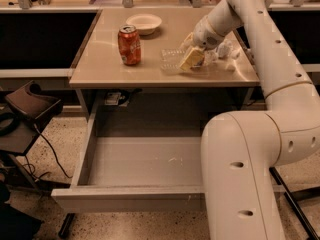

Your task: Place water bottle into top drawer

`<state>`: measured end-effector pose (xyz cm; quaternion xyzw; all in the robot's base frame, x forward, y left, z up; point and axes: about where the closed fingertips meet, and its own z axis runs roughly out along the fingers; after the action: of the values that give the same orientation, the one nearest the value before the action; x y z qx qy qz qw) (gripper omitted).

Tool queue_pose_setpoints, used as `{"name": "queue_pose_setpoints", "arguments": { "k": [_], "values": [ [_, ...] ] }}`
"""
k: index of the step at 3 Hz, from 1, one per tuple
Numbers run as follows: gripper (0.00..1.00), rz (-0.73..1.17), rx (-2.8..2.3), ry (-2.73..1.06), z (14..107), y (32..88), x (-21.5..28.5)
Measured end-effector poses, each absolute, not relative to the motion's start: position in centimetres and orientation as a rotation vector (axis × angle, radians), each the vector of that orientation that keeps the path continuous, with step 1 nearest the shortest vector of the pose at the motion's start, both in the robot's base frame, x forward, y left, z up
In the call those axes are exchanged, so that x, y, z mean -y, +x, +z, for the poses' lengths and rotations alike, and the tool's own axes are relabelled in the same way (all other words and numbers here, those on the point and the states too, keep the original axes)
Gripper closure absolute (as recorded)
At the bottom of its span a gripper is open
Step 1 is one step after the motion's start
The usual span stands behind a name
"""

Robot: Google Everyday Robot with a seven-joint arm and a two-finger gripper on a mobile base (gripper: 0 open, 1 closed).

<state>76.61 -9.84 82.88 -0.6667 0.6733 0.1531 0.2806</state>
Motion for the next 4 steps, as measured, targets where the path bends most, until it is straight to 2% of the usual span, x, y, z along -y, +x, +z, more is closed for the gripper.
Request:
{"name": "queue_pose_setpoints", "arguments": {
  "k": [1,2,3,4],
  "values": [
    [0.89,0.370,-1.794,-1.729,86.7,75.6,10.1],
    [1.00,0.271,-1.746,-1.590,93.3,73.6,11.3],
    [1.00,0.228,-1.661,-1.446,100.9,67.9,13.2],
    [1.00,0.375,-1.600,-1.422,100.8,61.6,11.6]
  ]
}}
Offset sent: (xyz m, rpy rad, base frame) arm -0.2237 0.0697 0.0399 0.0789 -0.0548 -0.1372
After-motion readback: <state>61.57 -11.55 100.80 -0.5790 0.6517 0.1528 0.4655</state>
